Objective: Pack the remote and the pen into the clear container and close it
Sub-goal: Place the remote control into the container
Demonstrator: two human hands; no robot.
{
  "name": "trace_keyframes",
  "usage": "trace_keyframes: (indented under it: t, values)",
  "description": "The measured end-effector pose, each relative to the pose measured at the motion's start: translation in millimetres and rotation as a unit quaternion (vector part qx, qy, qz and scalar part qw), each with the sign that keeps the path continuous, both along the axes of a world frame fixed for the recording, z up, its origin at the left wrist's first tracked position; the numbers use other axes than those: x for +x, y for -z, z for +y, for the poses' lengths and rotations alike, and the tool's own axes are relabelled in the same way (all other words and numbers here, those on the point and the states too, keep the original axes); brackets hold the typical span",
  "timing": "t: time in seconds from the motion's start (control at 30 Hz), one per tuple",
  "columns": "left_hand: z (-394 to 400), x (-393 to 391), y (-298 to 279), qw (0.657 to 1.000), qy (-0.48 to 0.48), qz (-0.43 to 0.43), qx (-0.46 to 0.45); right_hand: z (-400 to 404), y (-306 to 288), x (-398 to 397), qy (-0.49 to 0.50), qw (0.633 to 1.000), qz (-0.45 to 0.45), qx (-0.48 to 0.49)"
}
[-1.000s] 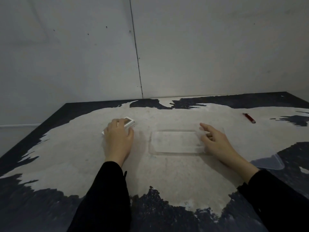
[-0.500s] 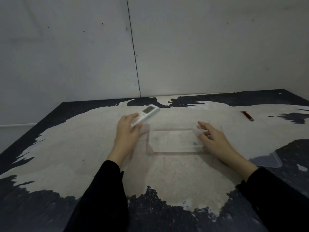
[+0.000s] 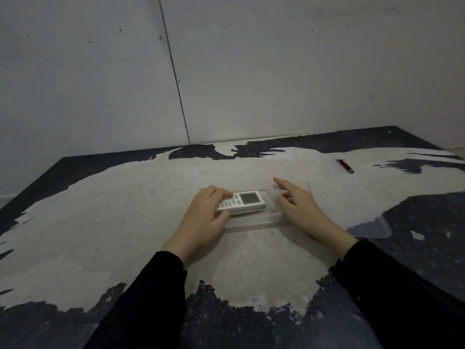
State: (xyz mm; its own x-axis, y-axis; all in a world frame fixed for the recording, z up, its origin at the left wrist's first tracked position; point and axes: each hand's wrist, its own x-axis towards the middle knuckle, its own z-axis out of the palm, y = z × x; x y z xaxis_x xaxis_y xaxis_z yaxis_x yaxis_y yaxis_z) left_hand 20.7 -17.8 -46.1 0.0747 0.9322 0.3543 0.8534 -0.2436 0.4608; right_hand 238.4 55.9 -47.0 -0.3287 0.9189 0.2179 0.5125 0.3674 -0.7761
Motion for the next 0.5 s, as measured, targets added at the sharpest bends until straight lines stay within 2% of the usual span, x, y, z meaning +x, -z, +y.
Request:
trace_keyframes:
  t: [0.17,0.27,0.37,0.5]
  values:
    - [2,3,4,0.997,-0.016,0.057,0.041,0,-3,0,-0.015,1.0,-0.021,0.001]
    - [3,5,6,0.997,-0.016,0.062,0.048,8,-14,10,-0.002,0.995,-0.051,0.081]
    - [5,3,6,0.997,-0.011,0.063,0.052,37,-18,36,0.094,0.979,-0.064,0.171]
    - [5,2,8,0.997,-0.002,0.055,0.056,78,-11,82,0.254,0.952,-0.124,0.118]
